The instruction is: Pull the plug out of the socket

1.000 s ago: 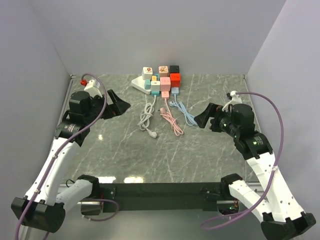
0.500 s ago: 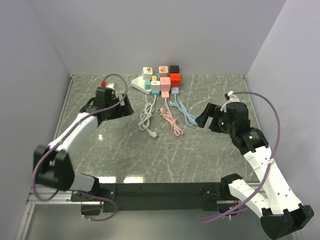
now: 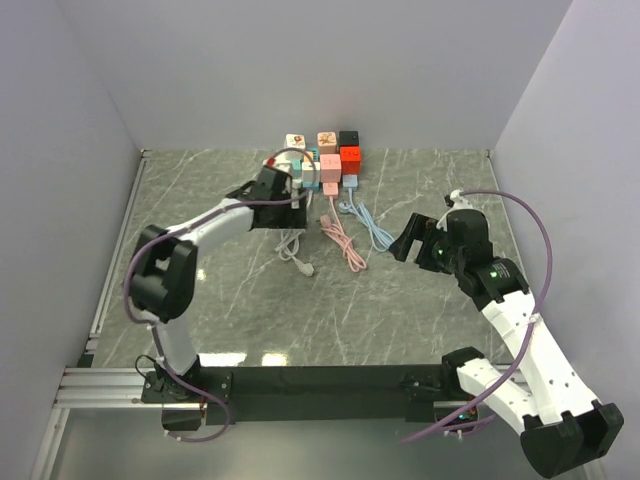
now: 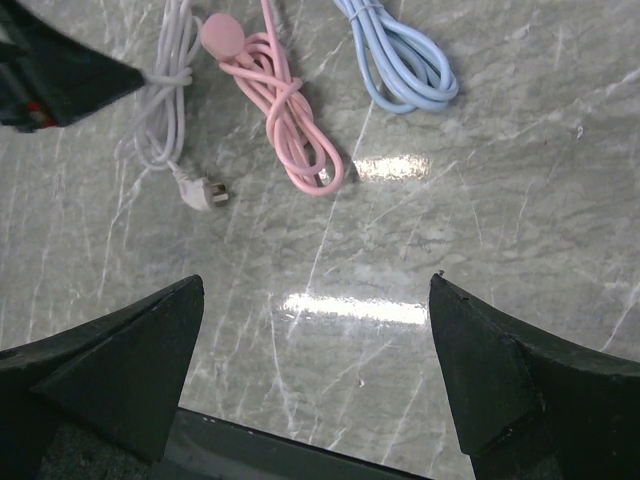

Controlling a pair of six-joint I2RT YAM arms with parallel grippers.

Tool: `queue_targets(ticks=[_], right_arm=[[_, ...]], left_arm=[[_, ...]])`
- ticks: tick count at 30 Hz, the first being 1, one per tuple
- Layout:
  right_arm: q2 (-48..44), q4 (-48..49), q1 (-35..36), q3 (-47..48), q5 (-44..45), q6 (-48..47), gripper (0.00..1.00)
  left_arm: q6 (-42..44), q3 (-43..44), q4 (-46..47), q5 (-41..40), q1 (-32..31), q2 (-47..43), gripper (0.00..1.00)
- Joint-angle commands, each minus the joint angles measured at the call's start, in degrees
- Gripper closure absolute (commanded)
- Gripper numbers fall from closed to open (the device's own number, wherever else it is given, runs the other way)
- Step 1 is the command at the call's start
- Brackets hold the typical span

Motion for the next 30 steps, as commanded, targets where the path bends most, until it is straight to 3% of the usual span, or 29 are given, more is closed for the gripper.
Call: queue_targets(ticks=[1, 7, 9, 10, 12, 13, 14, 26, 30], right_arm=[[0.5, 2.9, 0.4, 0.1, 0.1, 0.3, 0.0], [1.6, 3.3, 0.3, 0.8, -0.1, 0.3, 0.0], [1.5, 3.6, 0.3, 0.6, -0.1, 0.3, 0.0], [1.5, 3.7, 0.4, 0.4, -0.1, 0.5, 0.0], [1.4, 4.2, 0.3, 0.3, -0.3, 0.5, 0.0], [1.5, 4.2, 0.4, 0.2, -0.3, 0.5, 0.0], [1.5, 4.2, 0.3, 0.3, -0.3, 0.5, 0.0], [5.0, 8.0, 0.4, -2.7, -4.8, 1.2, 0.01], [8.2, 9.3, 1.5, -2.8, -6.1, 0.6, 0.02]], left_arm=[[0.8, 3.7, 0.0, -5.5, -2.9, 5.8, 0.01], [-0.8, 5.2, -2.0, -11.9, -3.3, 10.7, 0.1], [-0.2, 3.8, -0.3, -10.3, -3.4, 10.6, 0.26], [0.1, 3.2, 0.4, -9.3, -3.5, 10.4, 0.46], [0.5, 1.4, 0.8, -7.9, -4.7, 9.2, 0.69], [0.5, 0.4, 0.9, -7.8, -5.3, 8.4, 0.93], [0.2, -2.1, 0.6, -7.6, -6.0, 7.5, 0.99], [-20.0, -26.6, -10.4, 4.5, -19.6, -21.6, 0.99], [-26.3, -31.2, -12.9, 7.4, -28.3, -28.2, 0.99]])
